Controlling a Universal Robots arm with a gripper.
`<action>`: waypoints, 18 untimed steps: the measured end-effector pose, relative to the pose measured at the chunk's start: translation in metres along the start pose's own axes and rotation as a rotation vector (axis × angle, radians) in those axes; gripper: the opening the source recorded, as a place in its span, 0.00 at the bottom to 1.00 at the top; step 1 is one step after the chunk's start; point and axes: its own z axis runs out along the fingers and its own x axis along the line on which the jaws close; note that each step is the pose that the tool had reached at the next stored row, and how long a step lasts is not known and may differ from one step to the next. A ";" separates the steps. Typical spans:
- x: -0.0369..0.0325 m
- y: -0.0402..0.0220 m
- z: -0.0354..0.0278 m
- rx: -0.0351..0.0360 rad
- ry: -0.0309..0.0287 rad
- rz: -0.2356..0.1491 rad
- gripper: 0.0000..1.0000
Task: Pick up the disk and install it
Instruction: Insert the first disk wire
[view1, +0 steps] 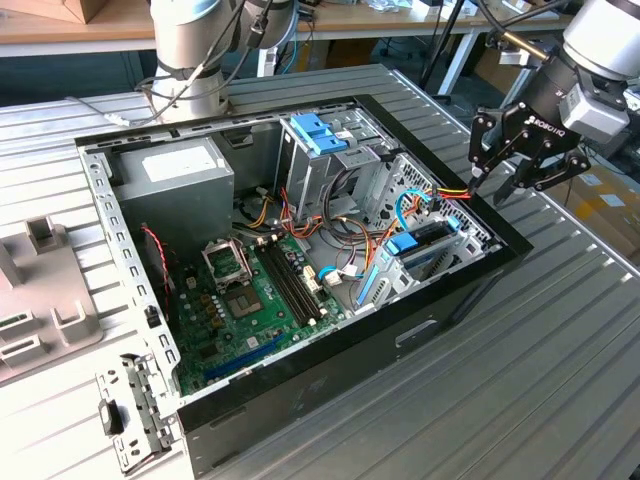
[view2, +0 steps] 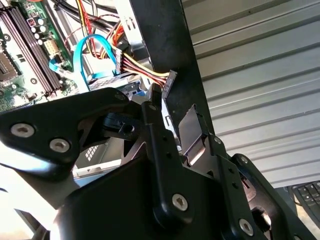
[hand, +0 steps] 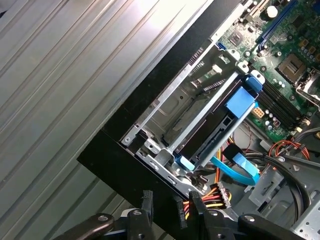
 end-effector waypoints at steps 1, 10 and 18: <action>-0.0017 -0.0020 0.0008 -0.0007 -0.0001 -0.010 0.42; -0.0016 -0.0082 0.0071 -0.0050 0.0021 -0.043 0.42; -0.0032 -0.0098 0.0114 -0.0067 0.0019 -0.071 0.42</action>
